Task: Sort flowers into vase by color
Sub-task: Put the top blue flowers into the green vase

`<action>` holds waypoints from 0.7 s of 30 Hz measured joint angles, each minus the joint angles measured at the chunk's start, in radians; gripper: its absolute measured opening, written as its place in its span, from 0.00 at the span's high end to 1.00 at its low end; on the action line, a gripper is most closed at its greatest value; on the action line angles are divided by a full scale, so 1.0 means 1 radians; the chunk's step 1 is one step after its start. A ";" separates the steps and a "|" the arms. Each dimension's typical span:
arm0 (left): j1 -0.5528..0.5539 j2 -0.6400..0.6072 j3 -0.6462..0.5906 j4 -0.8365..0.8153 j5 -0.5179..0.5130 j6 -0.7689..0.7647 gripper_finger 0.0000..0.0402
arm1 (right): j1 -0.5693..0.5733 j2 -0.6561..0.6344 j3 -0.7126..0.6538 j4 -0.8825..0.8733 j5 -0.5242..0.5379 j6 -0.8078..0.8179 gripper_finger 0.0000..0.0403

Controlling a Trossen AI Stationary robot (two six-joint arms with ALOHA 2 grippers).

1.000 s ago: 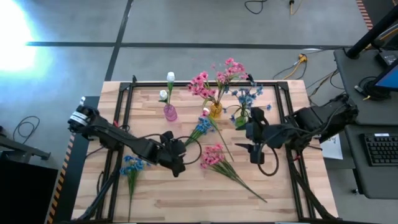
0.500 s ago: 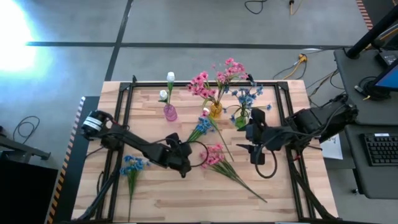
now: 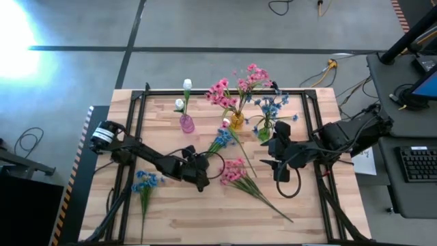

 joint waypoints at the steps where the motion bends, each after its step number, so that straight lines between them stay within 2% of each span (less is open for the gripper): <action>1: 0.001 0.000 -0.011 0.016 0.007 0.000 0.62 | 0.000 0.000 -0.001 0.001 0.000 0.000 0.39; 13: 0.009 -0.008 -0.047 0.050 0.011 -0.056 0.74 | 0.000 0.000 -0.019 0.010 0.000 0.009 0.39; 17: 0.008 -0.033 -0.017 0.049 0.015 -0.035 0.73 | 0.000 0.000 -0.020 0.009 0.000 0.022 0.39; 21: 0.008 -0.069 -0.002 0.018 0.018 -0.010 0.67 | 0.000 0.000 -0.020 0.009 0.000 0.021 0.39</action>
